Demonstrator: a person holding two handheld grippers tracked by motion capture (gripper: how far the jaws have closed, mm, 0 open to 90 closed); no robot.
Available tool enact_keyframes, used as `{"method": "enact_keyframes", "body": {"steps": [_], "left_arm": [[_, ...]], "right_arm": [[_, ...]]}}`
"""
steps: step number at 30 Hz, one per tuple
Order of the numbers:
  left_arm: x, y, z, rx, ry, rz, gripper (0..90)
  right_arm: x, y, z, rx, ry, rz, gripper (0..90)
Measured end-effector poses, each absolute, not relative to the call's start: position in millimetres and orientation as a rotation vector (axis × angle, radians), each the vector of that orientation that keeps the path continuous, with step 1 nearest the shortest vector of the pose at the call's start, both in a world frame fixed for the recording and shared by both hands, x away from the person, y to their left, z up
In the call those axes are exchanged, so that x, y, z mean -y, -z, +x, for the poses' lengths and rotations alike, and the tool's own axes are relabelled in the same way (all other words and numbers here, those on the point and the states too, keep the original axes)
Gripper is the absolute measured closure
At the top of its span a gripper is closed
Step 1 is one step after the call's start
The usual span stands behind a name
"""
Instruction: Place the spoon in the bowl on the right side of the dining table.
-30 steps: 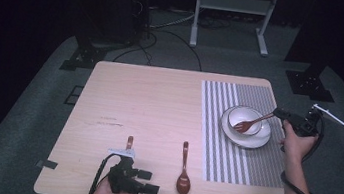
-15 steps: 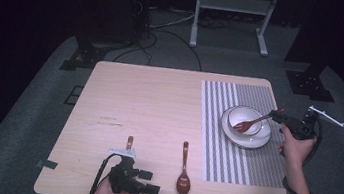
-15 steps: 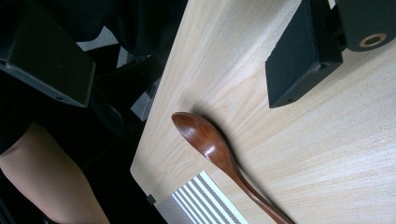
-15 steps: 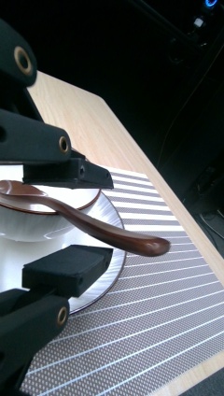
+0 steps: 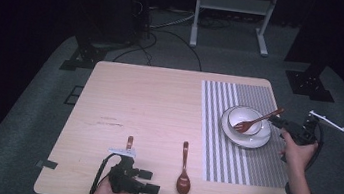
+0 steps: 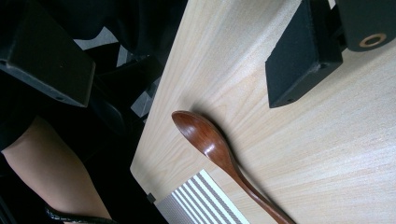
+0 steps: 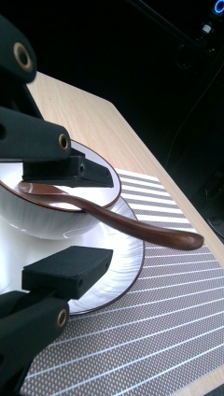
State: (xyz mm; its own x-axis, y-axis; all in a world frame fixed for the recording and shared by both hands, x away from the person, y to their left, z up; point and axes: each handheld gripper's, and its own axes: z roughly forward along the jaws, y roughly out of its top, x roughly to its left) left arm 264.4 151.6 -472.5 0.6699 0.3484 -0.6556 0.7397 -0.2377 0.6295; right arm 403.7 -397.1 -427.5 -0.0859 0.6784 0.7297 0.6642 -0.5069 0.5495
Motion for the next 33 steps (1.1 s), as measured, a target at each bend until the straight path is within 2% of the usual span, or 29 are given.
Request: {"method": "enact_keyframes", "body": {"steps": [33], "left_arm": [[-152,472,262,-0.858,0.467,1.847,7.0]], "right_arm": [[386,436,356,-1.720,-1.766,2.053,55.9]]}}
